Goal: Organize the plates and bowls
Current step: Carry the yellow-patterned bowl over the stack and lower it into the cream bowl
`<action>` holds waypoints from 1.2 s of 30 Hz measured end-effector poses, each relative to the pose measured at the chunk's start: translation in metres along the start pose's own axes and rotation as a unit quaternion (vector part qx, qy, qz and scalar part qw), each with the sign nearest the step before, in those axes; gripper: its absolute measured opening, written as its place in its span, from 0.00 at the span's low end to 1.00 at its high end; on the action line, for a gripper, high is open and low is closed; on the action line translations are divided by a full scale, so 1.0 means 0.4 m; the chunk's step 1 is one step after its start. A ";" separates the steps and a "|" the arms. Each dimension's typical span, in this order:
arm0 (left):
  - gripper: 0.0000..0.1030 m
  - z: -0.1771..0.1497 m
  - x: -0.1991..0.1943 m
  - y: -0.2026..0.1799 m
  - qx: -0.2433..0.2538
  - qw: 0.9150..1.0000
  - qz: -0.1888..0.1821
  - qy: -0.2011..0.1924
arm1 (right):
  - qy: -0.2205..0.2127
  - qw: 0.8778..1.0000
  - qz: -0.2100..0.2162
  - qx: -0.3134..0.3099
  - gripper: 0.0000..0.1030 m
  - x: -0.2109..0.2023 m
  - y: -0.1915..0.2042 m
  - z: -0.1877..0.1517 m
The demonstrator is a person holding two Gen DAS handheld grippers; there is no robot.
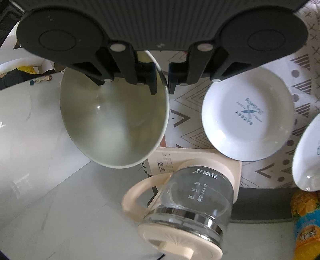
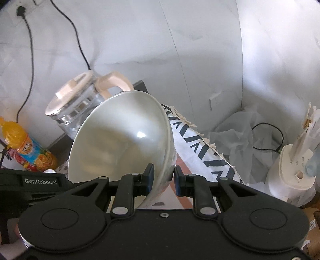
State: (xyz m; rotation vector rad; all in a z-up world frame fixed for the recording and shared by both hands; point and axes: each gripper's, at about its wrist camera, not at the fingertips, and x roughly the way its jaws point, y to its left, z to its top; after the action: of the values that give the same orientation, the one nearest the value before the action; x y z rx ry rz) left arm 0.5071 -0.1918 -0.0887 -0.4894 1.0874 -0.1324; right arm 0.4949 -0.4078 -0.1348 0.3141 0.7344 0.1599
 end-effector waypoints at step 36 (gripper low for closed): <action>0.10 -0.199 -0.130 0.179 -0.026 0.999 0.031 0.036 | 0.037 0.999 -0.009 -0.032 0.22 -0.104 0.134 -0.239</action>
State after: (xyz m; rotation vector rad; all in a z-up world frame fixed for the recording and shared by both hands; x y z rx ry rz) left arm 0.4037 -0.1360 -0.1076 -0.5006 1.1770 -0.0681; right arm 0.3976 -0.3462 -0.1570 0.2410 0.8029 0.1781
